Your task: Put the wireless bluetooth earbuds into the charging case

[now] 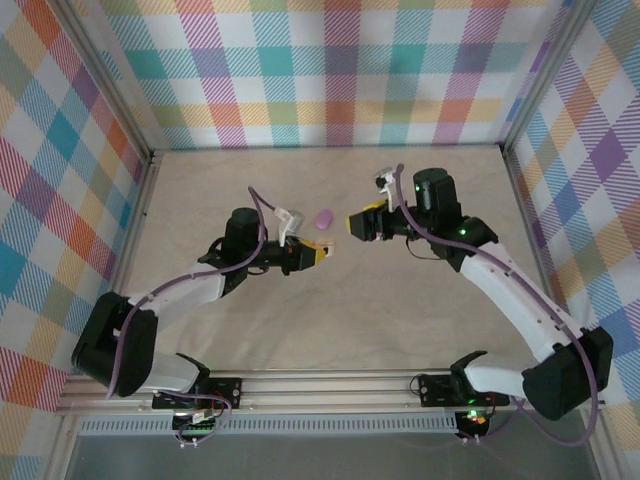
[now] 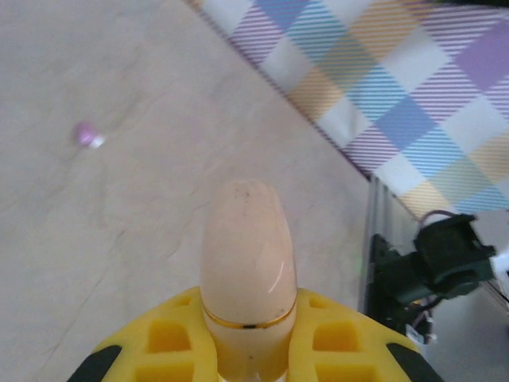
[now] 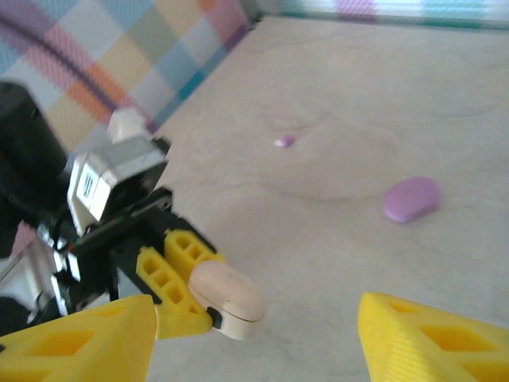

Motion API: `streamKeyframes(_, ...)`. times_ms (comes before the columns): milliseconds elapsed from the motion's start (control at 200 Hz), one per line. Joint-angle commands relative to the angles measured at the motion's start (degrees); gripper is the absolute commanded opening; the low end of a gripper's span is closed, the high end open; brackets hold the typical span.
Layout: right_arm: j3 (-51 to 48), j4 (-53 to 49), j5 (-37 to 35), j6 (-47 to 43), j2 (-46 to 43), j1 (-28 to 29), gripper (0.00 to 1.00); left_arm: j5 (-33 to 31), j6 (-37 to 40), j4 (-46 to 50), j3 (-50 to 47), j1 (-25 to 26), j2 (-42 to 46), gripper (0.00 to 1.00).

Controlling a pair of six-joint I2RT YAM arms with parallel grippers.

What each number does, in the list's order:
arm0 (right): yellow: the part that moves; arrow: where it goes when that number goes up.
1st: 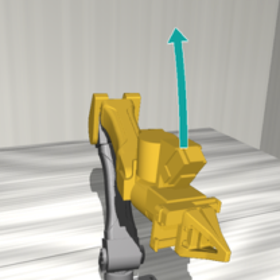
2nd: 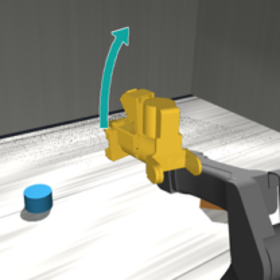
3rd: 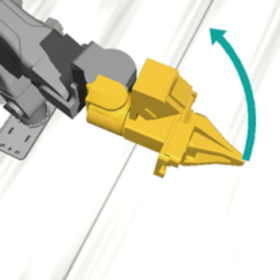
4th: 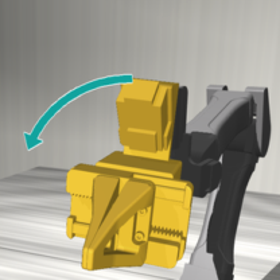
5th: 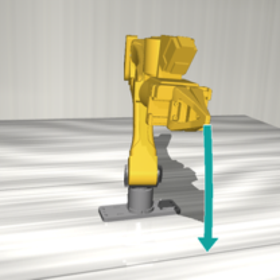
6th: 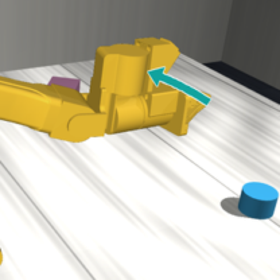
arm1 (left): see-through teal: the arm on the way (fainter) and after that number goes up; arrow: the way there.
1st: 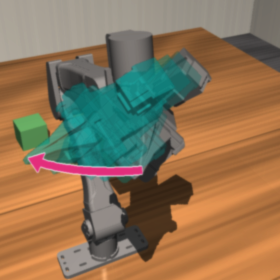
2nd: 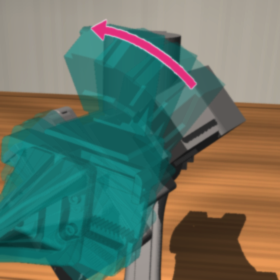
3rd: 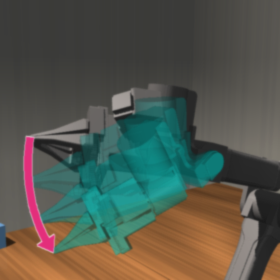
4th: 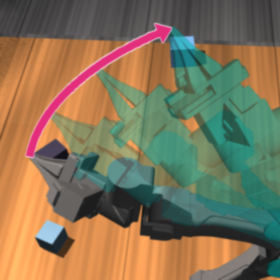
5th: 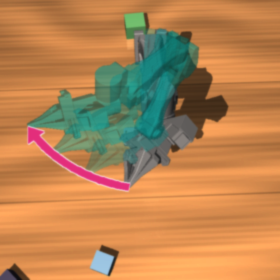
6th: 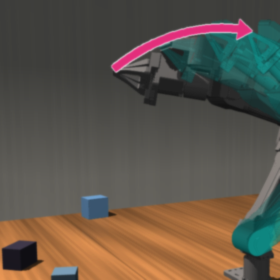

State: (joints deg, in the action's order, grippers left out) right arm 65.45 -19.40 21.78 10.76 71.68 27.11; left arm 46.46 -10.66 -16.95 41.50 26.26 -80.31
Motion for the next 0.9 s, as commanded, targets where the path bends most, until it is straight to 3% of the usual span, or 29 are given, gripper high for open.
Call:
streamKeyframes(0,1.2,-0.9,-5.1,6.0,5.8,-1.6,0.67,-3.5,-0.2,5.6,1.1,-2.6,-3.6,0.0)
streamKeyframes(170,3.1,0.3,-5.3,7.5,14.3,-2.2,0.63,-6.4,0.0,21.6,8.8,-6.7,-13.5,0.0)
streamKeyframes(375,12.1,-3.6,-5.3,5.4,26.9,-2.2,0.61,-17.1,1.6,35.3,14.7,-8.7,-21.3,0.0)
streamKeyframes(550,18.5,-5.1,-3.8,5.5,34.3,-2.1,0.6,-23.7,2.0,40.1,17.9,-9.0,-24.5,0.04)
streamKeyframes(745,22.5,-6.0,-4.0,5.6,38.6,-2.2,0.6,-28.4,1.9,41.5,19.3,-9.1,-26.1,0.24)
streamKeyframes(895,26.4,-7.4,-4.0,5.4,42.3,-2.2,0.6,-31.1,2.8,42.2,20.1,-9.1,-25.4,0.62)
